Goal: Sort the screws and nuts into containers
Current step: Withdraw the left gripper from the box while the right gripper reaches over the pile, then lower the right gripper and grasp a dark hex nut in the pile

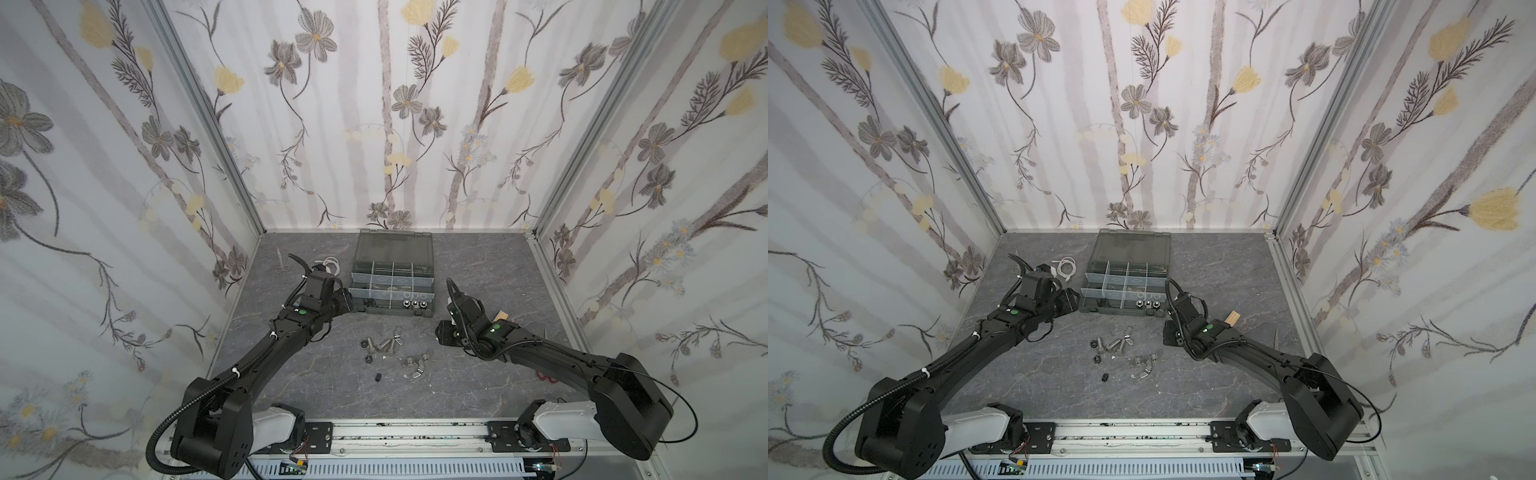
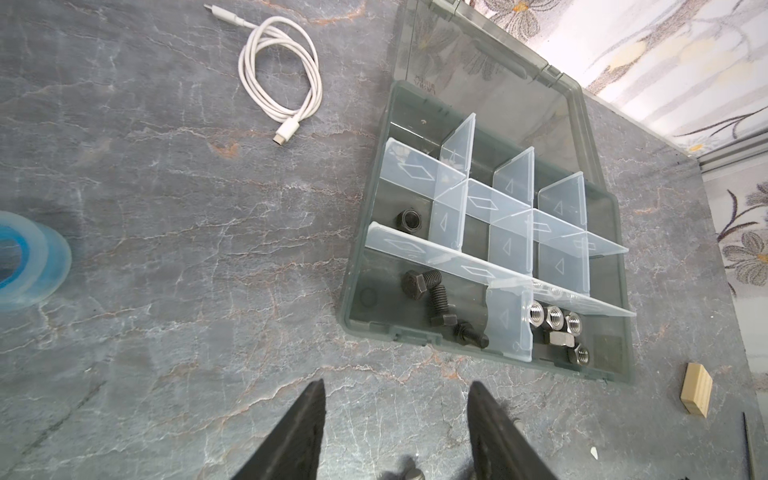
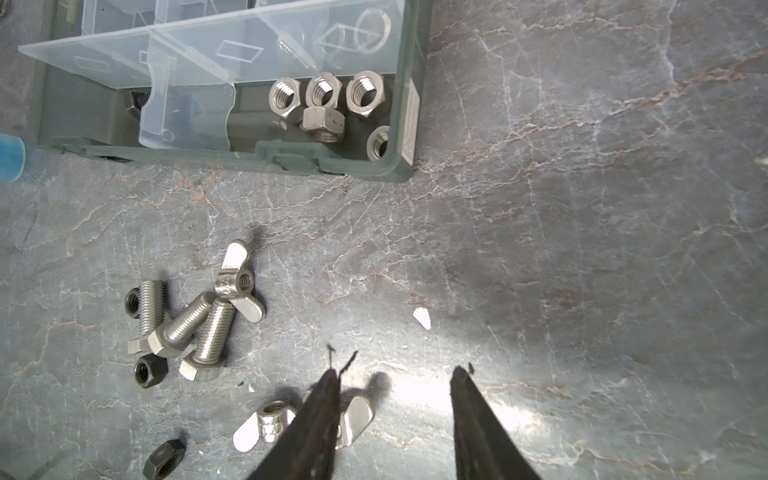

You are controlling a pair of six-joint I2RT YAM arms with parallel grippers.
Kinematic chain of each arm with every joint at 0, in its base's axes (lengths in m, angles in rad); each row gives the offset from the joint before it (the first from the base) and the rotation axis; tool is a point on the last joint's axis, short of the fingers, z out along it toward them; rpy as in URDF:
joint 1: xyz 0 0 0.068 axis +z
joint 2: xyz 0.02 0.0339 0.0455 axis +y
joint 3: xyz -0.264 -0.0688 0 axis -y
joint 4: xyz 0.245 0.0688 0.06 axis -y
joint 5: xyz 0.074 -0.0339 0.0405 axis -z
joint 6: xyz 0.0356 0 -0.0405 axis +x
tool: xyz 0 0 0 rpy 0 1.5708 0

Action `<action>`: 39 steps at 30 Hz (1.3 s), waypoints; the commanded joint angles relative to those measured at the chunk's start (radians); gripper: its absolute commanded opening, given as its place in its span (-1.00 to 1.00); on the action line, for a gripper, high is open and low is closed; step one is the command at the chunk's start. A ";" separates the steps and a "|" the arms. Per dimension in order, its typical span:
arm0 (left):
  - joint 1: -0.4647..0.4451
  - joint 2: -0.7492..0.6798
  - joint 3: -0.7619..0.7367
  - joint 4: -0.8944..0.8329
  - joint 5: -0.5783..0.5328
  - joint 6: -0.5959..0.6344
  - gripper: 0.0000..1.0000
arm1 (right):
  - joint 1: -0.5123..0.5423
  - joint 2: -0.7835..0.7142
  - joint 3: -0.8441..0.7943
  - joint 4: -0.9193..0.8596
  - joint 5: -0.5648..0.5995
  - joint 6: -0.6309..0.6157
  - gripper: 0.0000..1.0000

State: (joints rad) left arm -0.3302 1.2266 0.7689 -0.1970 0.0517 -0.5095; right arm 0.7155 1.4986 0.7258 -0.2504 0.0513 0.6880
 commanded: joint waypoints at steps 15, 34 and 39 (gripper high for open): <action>0.002 -0.115 -0.104 0.018 -0.051 -0.056 0.16 | 0.178 0.302 0.298 0.000 -0.021 -0.054 -0.11; 0.003 -0.272 -0.240 0.016 -0.073 -0.109 0.18 | 0.320 0.535 0.539 -0.077 -0.041 -0.110 -0.20; 0.006 -0.276 -0.241 0.016 -0.076 -0.111 0.19 | 0.353 0.555 0.578 -0.082 -0.043 -0.113 -0.21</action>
State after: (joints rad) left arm -0.3264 0.9543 0.5316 -0.1974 -0.0067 -0.6064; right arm 1.0603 2.0426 1.2846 -0.3378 0.0067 0.5827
